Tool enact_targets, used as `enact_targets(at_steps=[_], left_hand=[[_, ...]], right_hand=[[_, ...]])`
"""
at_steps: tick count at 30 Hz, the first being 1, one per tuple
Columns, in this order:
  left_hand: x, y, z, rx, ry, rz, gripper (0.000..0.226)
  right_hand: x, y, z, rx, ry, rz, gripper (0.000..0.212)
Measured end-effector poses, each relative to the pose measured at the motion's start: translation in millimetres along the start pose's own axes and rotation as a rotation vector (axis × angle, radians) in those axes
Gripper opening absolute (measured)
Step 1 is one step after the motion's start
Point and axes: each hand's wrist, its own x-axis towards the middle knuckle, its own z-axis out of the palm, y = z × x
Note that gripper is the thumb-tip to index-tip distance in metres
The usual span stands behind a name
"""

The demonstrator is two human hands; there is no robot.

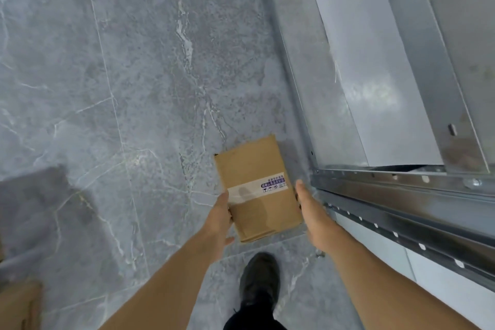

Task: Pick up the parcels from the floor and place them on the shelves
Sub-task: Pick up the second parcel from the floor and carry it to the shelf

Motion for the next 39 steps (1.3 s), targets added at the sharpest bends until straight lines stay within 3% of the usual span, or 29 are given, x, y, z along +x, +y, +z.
enact_targets(at_steps=[3, 8, 12, 15, 19, 24, 27, 30, 32, 35, 39], left_hand=[[-8, -2, 0, 0.054, 0.012, 0.060, 0.062], [-48, -1, -32, 0.128, 0.068, 0.196, 0.030], [-118, 19, -64, 0.110, 0.031, 0.280, 0.040], [-191, 48, -97, 0.097, -0.040, 0.437, 0.047], [-297, 87, -151, 0.070, -0.099, 0.690, 0.031], [-458, 86, -208, 0.119, -0.088, 1.094, 0.036], [-563, 73, -237, 0.166, -0.005, 1.206, 0.076], [-662, 55, -268, 0.105, -0.116, 1.174, 0.143], [-713, 41, -285, 0.113, -0.216, 1.155, 0.131], [-780, 17, -305, 0.177, -0.245, 1.211, 0.090], [-845, 0, -288, 0.330, -0.226, 1.329, 0.030]], right_hand=[[-6, -1, 4, 0.017, 0.029, -0.042, 0.061], [-43, 0, 26, -0.073, 0.120, -0.254, 0.032], [-111, -20, 45, 0.104, 0.101, -0.414, 0.027], [-184, -51, 61, 0.173, 0.069, -0.571, 0.027], [-307, -91, 92, 0.245, 0.066, -0.805, 0.031], [-493, -104, 128, 0.343, 0.088, -1.054, 0.045], [-598, -88, 144, 0.397, 0.106, -1.159, 0.049], [-694, -69, 153, 0.476, 0.066, -1.226, 0.066], [-750, -56, 160, 0.409, 0.060, -1.241, 0.055], [-815, -47, 172, 0.233, 0.016, -1.244, 0.039], [-854, -22, 148, 0.411, -0.162, -1.060, 0.107]])
